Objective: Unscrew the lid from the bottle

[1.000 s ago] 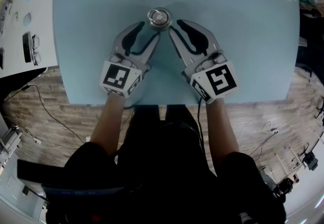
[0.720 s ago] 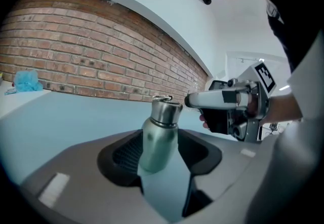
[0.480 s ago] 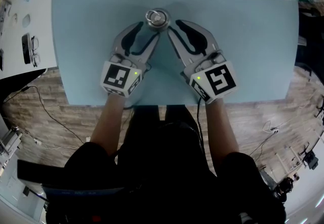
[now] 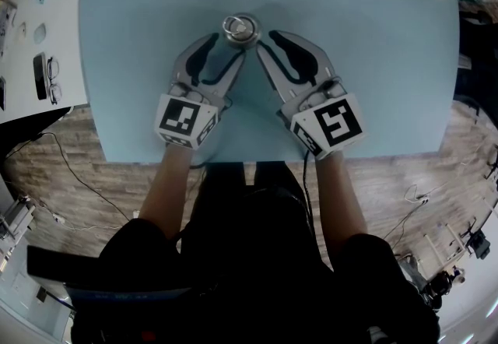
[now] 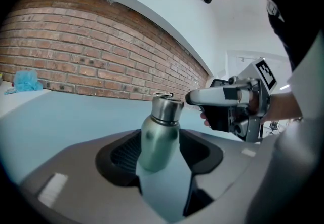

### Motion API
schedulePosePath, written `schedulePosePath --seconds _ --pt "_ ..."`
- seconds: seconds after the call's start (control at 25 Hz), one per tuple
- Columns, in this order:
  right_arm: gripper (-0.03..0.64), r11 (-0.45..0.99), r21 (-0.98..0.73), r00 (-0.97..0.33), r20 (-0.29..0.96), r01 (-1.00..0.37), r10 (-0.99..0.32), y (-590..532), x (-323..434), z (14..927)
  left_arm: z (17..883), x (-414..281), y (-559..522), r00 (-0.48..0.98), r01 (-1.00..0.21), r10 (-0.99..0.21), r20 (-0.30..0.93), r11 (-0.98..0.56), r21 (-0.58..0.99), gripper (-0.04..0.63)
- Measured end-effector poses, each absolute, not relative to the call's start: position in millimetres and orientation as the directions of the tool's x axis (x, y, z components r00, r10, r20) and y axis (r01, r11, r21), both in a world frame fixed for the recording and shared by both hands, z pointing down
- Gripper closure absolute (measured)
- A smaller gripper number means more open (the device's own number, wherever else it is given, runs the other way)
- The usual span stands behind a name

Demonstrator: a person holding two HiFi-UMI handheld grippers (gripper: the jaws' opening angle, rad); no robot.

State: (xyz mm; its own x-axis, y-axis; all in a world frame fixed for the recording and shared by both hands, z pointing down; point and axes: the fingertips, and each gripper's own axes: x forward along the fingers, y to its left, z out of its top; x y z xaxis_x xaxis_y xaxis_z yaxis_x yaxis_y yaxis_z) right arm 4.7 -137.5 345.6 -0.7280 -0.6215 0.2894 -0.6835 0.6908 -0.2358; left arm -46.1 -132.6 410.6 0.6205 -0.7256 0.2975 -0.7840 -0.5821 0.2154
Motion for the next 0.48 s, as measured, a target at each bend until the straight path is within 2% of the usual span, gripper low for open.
schedulePosePath --seconds 0.48 --pt "0.522 0.689 -0.236 -0.727 0.291 -0.685 -0.622 -137.5 5.7 345.8 413.4 -44.6 -132.4 0.619 -0.785 -0.724 0.305 -0.583 0.212 0.351"
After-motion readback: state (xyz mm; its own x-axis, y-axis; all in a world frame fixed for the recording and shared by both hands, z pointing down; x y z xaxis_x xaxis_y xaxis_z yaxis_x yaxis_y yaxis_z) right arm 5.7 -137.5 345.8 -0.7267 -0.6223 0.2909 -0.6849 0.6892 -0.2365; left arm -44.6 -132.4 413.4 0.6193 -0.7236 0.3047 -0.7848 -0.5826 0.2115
